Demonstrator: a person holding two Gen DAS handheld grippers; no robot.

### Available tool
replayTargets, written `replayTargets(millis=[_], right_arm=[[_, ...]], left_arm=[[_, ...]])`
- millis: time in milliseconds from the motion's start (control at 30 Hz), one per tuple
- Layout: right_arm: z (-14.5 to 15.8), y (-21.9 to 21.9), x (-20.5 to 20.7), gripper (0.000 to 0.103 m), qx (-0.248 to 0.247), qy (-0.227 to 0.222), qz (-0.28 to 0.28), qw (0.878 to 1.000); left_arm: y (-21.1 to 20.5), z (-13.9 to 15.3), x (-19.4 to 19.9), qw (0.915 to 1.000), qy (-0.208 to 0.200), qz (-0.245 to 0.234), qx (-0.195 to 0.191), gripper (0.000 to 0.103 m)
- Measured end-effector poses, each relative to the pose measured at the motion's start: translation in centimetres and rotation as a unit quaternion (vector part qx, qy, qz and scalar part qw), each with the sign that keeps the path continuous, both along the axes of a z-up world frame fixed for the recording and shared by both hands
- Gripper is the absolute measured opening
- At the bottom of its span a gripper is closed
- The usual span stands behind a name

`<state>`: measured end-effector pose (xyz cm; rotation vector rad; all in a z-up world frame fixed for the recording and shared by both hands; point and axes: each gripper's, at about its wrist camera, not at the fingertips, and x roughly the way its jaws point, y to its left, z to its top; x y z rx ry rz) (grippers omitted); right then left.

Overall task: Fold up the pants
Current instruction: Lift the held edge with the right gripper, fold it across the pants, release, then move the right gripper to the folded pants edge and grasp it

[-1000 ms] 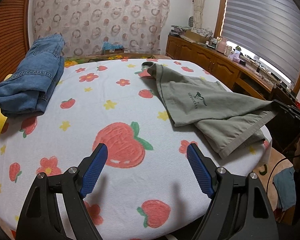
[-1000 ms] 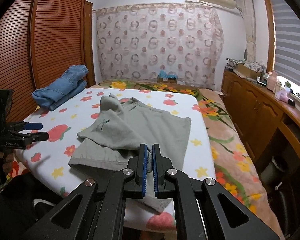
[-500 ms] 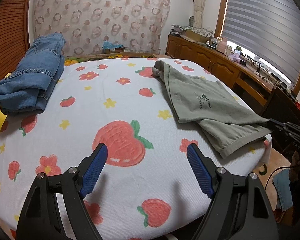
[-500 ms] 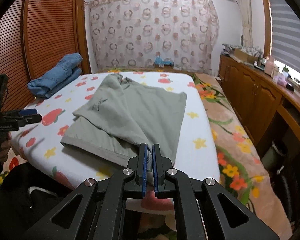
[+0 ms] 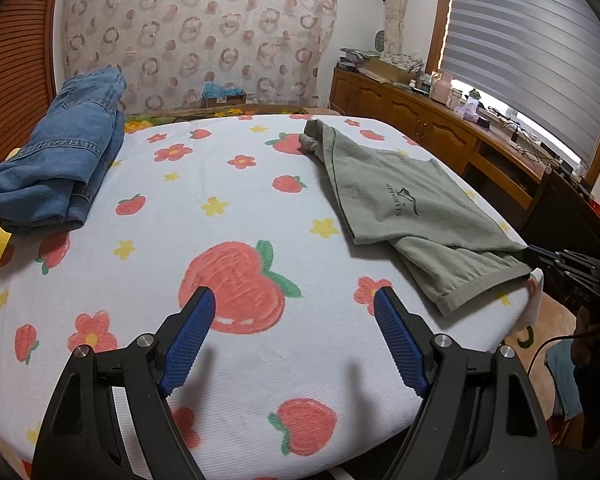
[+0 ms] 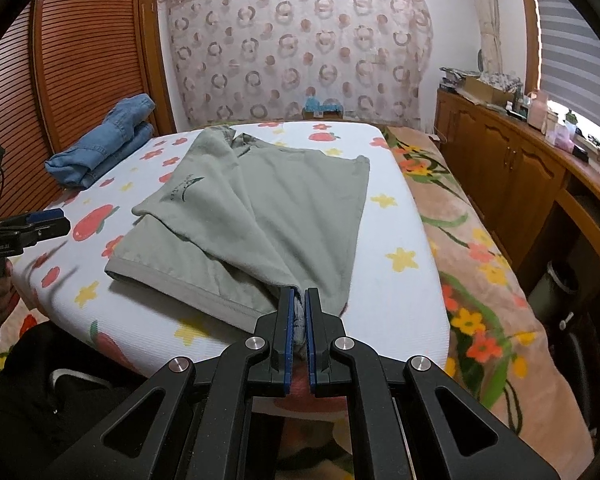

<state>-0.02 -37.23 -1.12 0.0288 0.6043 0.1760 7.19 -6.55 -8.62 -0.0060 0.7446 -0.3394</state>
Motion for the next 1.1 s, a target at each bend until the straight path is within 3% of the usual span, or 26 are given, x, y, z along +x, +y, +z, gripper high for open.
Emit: replayTargets(millis=[167, 333, 467, 567, 833, 1100], right_arm=[[-0.2, -0.4, -0.3, 0.005, 0.006, 0.003, -0.004, 1.0], [0.9, 0.0, -0.2, 0.014, -0.001, -0.007, -0.012, 1.0], [2.4, 0.6, 0.1, 0.03, -0.004, -0.025, -0.002, 1.0], [3.0, 1.5, 0.6, 0.035, -0.007, -0.035, 0.015, 0.999], [3.3, 5.4, 3.6, 0.036, 0.01, -0.02, 0.097, 0.995], [2.4, 9.3, 6.8, 0.036, -0.011, 0.009, 0.157, 0.988]], left_arm=[[-0.1, 0.1, 0.0, 1.0, 0.0, 0.0, 0.001, 0.082], [-0.7, 0.7, 0.2, 0.9999, -0.009, -0.007, 0.006, 0.082], [-1.0, 1.6, 0.7, 0.9997, -0.019, -0.01, 0.01, 0.082], [-0.8, 2.3, 1.1, 0.9996, -0.025, -0.008, 0.01, 0.082], [0.1, 3.2, 1.4, 0.9994, -0.035, -0.004, 0.005, 0.082], [1.5, 3.3, 1.0, 0.9993, -0.036, 0.005, -0.005, 0.082]])
